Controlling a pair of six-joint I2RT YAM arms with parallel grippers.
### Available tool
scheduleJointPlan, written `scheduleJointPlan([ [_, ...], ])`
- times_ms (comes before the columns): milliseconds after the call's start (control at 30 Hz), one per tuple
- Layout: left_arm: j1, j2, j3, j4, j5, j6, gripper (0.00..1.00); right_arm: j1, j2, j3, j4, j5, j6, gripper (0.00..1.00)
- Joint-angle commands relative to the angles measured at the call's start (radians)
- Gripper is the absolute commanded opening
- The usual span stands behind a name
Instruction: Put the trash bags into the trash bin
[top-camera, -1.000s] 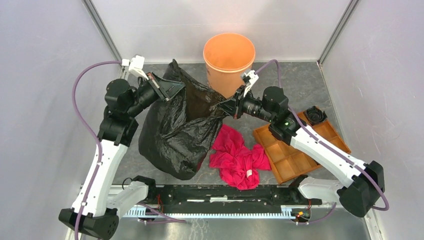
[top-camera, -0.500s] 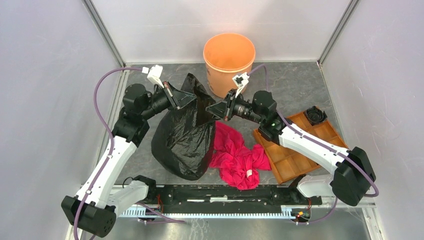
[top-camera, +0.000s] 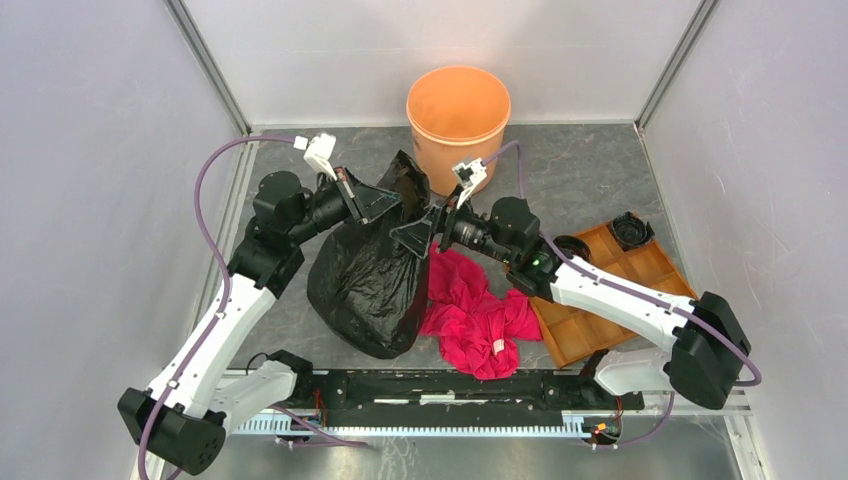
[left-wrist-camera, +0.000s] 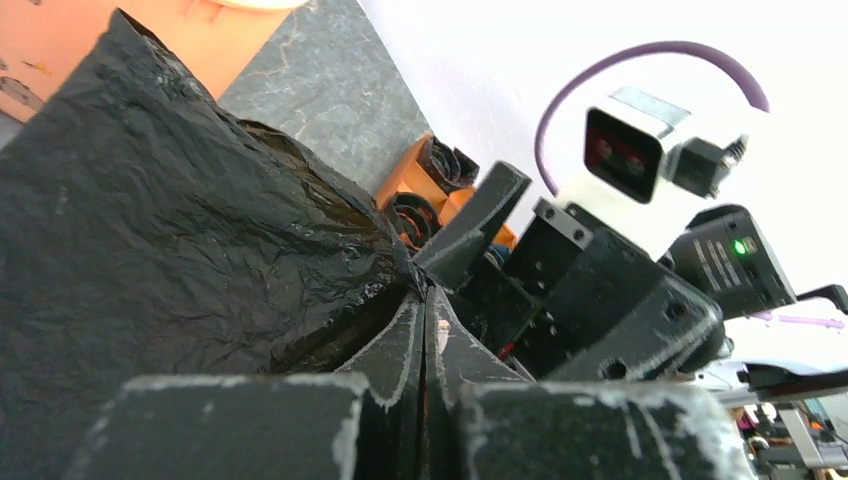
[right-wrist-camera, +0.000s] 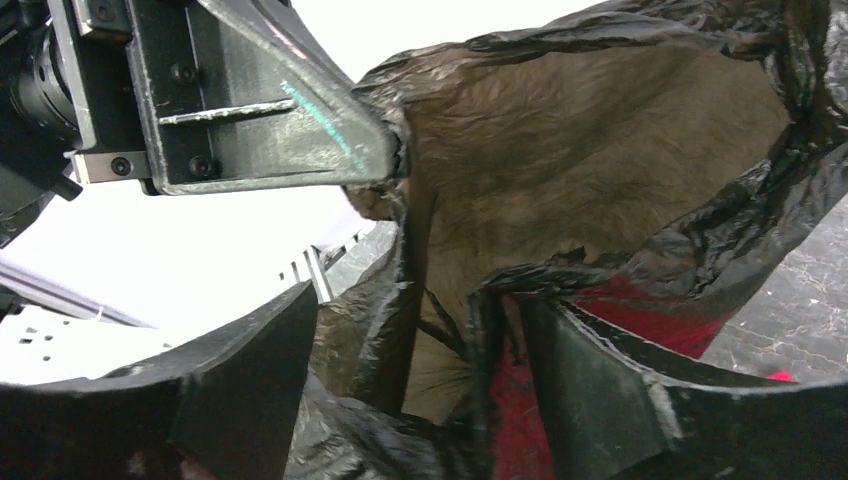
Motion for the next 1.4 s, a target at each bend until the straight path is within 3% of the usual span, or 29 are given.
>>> scheduleJointPlan([
  [0,-0.008,0.007,-0.004,0.044,-0.011,-0.015,0.02,0.07,0.018,0.063,-0.011,0.142,-0.068,0.84],
  [100,-0.011,0.011,0.006,0.044,0.003,-0.031,0.02,0.129,0.062,0.137,-0.094,0.272,-0.117,0.84],
  [267,-0.021,0.0,0.029,0.03,0.008,-0.035,0.02,0.177,0.093,0.166,-0.138,0.506,-0.156,0.59],
  [333,-0.022,0.001,0.04,0.016,0.015,-0.03,0.03,0.176,0.102,0.163,-0.137,0.552,-0.155,0.39],
  [367,-0.022,0.002,0.05,0.006,0.02,-0.019,0.06,0.178,0.105,0.161,-0.141,0.57,-0.157,0.24],
  [433,-0.023,0.006,0.082,-0.062,0.017,0.033,0.19,0.177,0.092,0.15,-0.16,0.62,-0.166,0.01],
  [567,-0.023,-0.012,0.148,-0.216,-0.159,0.184,0.71,0.177,-0.056,0.0,-0.156,0.737,-0.206,0.0],
  [700,-0.023,-0.012,0.179,-0.317,-0.435,0.257,0.9,0.172,-0.234,-0.172,-0.184,0.806,-0.258,0.0],
  [833,-0.021,0.073,0.216,-0.305,-0.586,0.233,0.94,0.173,-0.394,-0.279,-0.261,0.8,-0.263,0.0],
  [967,-0.021,0.264,0.3,-0.211,-0.533,0.197,0.94,0.173,-0.527,-0.382,-0.288,0.797,-0.238,0.0],
  [1167,-0.022,0.628,0.592,-0.154,-0.45,0.157,0.96,0.173,-0.637,-0.42,-0.348,0.818,-0.254,0.0],
  [1367,-0.035,0.866,0.844,-0.209,-0.512,0.139,0.95,0.172,-0.692,-0.419,-0.389,0.815,-0.271,0.0],
])
